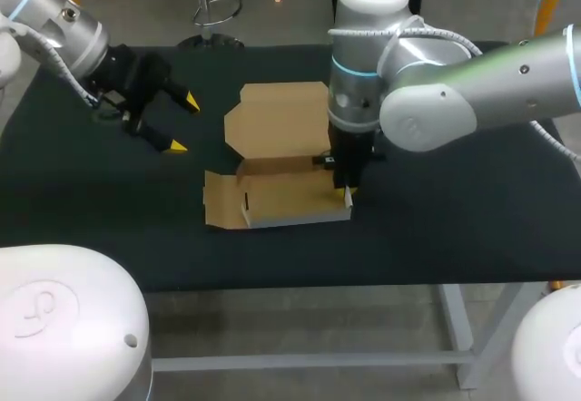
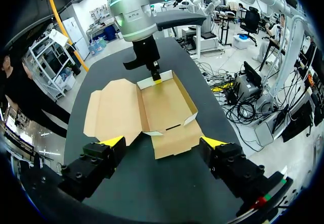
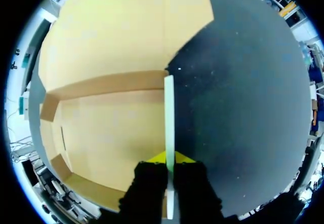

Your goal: Assemble the packaging by folding the flat box into shape, placing the metal phone stand inside, and closing the box properly

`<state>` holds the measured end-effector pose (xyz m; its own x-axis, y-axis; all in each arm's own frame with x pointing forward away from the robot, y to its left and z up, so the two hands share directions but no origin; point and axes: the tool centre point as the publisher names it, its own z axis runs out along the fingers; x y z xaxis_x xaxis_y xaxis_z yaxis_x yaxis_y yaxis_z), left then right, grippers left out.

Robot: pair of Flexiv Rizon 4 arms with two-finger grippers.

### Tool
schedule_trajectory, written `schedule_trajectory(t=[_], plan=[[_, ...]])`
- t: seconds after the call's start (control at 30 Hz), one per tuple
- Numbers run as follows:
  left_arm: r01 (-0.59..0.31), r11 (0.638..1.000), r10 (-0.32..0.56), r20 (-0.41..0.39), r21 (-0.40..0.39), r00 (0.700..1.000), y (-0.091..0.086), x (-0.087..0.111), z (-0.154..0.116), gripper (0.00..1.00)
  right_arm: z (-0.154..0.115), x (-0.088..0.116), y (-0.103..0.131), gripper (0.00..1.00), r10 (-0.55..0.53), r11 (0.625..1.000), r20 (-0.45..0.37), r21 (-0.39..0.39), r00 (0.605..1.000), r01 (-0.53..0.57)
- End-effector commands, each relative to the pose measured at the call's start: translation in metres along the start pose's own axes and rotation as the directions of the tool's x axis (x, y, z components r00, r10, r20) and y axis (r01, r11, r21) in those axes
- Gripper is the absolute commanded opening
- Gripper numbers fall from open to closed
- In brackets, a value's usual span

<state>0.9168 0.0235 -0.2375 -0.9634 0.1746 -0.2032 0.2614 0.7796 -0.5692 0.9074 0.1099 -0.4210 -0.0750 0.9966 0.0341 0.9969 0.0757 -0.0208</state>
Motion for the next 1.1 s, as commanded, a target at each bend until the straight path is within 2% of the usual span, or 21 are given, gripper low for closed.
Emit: schedule_trajectory(t=[0.03,0.07,0.1,0.13,0.17,0.23,0.27,0.3,0.33,0.37,0.4,0.43,0.47,0.53,0.57,0.7,0.73,0.77,1.1], plan=[[0.001,1.000,-0.001,-0.003,-0.003,1.000,0.000,0.000,-0.001,1.00,0.000,0.000,0.002,0.00,-0.001,1.000,0.002,0.006,1.000,0.001],[0.001,1.000,-0.001,-0.003,-0.003,1.000,0.000,0.000,-0.001,1.00,0.000,0.000,0.002,0.00,-0.001,1.000,0.002,0.006,1.000,0.001],[0.043,0.999,-0.043,0.002,-0.001,0.999,-0.003,0.001,0.001,1.00,0.000,0.000,0.002,0.00,-0.001,1.000,0.002,0.006,1.000,0.001],[0.109,0.994,-0.108,0.045,-0.009,0.993,-0.006,0.003,0.002,1.00,0.000,0.000,0.002,0.00,-0.001,1.000,0.002,0.006,1.000,0.001],[0.245,0.969,-0.242,0.080,-0.033,0.967,-0.010,-0.001,0.003,1.00,0.000,0.000,0.002,0.00,-0.001,1.000,0.002,0.006,1.000,0.001],[0.415,0.909,-0.408,0.132,-0.030,0.904,-0.013,-0.002,0.001,1.00,0.000,0.000,0.002,0.00,-0.001,1.000,0.002,0.006,1.000,0.001],[0.526,0.850,-0.512,0.173,-0.040,0.841,-0.013,-0.003,0.000,1.00,0.000,0.000,0.002,0.00,-0.001,1.000,0.002,0.006,1.000,0.001],[0.545,0.838,-0.532,0.211,-0.008,0.820,-0.013,0.001,-0.002,1.00,0.000,0.000,0.002,0.00,-0.001,1.000,0.002,0.006,1.000,0.001],[0.654,0.756,-0.644,0.209,0.028,0.736,-0.013,0.005,-0.006,1.00,0.000,0.000,0.002,0.00,-0.001,1.000,0.002,0.006,1.000,0.001],[0.703,0.710,-0.691,0.234,0.045,0.684,-0.013,0.007,-0.008,1.00,0.000,0.000,0.002,0.00,-0.001,1.000,0.002,0.006,1.000,0.001],[0.710,0.701,-0.699,0.263,0.069,0.665,-0.014,0.013,-0.011,1.00,0.000,0.000,0.002,0.00,-0.001,1.000,0.002,0.006,1.000,0.001],[0.776,0.625,-0.762,0.283,0.088,0.582,-0.014,0.015,-0.013,1.00,0.000,0.000,0.002,0.00,-0.001,1.000,0.002,0.006,1.000,0.001],[0.797,0.596,-0.783,0.290,0.098,0.550,-0.014,0.016,-0.014,1.00,0.000,0.000,0.002,0.00,-0.001,1.000,0.002,0.006,1.000,0.001],[0.866,0.479,-0.857,0.291,0.145,0.426,-0.013,0.020,-0.016,1.00,0.000,0.000,0.002,0.00,-0.001,1.000,0.002,0.006,1.000,0.001],[0.882,0.446,-0.873,0.292,0.154,0.391,-0.013,0.022,-0.016,1.00,0.000,0.000,0.002,0.00,-0.001,1.000,0.002,0.006,1.000,0.001],[0.941,0.279,-0.928,0.307,0.189,0.213,-0.009,0.022,-0.009,1.00,0.000,0.000,0.002,0.00,-0.001,1.000,0.002,0.006,1.000,0.001],[0.948,0.258,-0.929,0.318,0.187,0.190,-0.007,0.021,-0.006,1.00,0.000,0.000,0.002,0.00,-0.001,1.000,0.002,0.006,1.000,0.001],[0.955,0.255,-0.912,0.366,0.153,0.185,-0.005,0.018,0.000,1.00,0.000,0.000,0.002,0.00,-0.001,1.000,0.002,0.006,1.000,0.001],[0.955,0.255,-0.912,0.366,0.153,0.185,-0.005,0.018,0.000,1.00,0.000,0.000,0.002,0.00,-0.001,1.000,0.002,0.006,1.000,0.001]])
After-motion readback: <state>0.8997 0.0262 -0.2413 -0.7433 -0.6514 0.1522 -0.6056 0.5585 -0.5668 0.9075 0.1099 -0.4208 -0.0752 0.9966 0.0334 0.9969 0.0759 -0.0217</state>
